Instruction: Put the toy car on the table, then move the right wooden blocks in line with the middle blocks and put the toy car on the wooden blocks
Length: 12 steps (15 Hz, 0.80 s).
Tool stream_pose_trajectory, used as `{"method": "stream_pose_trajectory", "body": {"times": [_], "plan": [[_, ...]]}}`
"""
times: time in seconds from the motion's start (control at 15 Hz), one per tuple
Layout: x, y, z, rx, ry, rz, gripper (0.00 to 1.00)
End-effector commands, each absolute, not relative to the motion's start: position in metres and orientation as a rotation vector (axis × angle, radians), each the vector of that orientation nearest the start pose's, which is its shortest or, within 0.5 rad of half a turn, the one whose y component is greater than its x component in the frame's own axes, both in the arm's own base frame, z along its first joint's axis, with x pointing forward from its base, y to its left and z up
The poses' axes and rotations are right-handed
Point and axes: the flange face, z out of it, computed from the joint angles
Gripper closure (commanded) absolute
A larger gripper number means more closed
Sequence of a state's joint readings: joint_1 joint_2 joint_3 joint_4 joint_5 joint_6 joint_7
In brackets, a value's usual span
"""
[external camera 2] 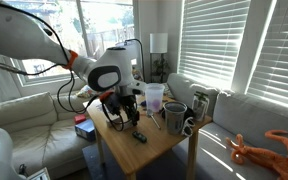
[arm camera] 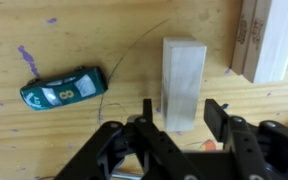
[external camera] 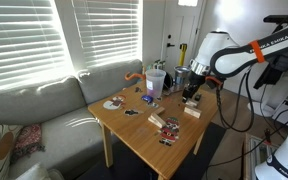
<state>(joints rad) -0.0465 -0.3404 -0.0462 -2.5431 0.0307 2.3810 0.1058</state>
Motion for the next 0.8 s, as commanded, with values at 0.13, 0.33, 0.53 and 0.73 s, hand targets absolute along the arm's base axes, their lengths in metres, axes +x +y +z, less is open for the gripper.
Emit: {"method": "stream_pose_trajectory", "body": {"times": [0.13, 0.33, 0.53, 0.73], "plan": [[0.438, -0.036, 0.403, -3.077, 0.301, -0.219, 0.72], [0.434, -0.034, 0.404, -3.079, 0.284, -0.187, 0.95], [0.424, -0.031, 0.406, -3.091, 0.253, -0.16, 0.93], [0.415, -0.026, 0.405, -3.091, 0.231, -0.159, 0.93]]}}
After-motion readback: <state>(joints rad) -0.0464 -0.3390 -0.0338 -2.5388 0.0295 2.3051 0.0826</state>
